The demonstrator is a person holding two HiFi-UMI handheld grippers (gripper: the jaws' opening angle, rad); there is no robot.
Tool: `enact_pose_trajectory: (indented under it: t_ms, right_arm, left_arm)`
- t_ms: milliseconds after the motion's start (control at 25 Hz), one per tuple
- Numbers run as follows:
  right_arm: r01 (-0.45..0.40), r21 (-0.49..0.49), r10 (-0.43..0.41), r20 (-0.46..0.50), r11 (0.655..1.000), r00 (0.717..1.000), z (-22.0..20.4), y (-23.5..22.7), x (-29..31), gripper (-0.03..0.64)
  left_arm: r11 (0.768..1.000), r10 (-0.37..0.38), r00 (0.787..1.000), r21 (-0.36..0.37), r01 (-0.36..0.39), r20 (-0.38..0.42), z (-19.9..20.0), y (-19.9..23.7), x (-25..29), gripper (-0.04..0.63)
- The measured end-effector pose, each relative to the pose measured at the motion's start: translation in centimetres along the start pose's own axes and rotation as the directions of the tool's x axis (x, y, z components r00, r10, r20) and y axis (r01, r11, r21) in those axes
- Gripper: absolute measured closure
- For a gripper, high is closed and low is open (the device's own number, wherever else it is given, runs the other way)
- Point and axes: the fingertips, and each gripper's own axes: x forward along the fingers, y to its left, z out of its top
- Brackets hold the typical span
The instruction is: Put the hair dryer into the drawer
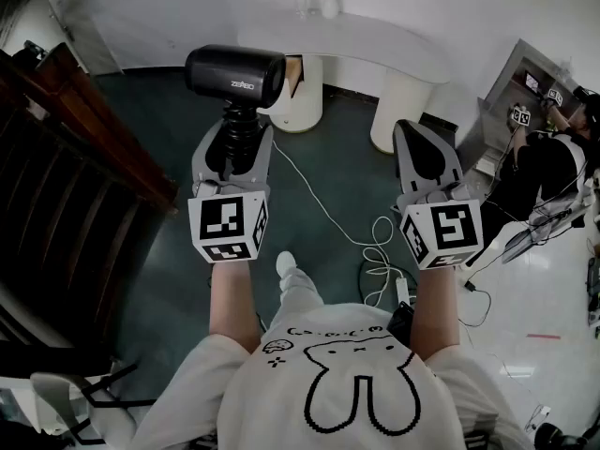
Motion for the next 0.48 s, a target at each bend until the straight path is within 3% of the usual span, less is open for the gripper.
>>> enact_pose_trajectory:
  t_ms: [200, 480]
  right_arm:
    - [-0.014, -0.005, 0.014, -0.006, 1.0, 1.0, -0.6, 0.3, 1.3, 0.617]
    - [-0.023, -0.016, 0.022, -0.059, 1.0, 0.998, -2.1, -1.3, 6.2, 0.617]
  left_arm:
    - [1.0, 0.007, 1.0, 0.014, -0.007, 0.014, -0.4, 0.6, 1.0, 0.347]
    - [1.0, 0.005, 1.0, 0.011, -0.005, 0.003, -1.4, 2.3, 6.4, 0.348]
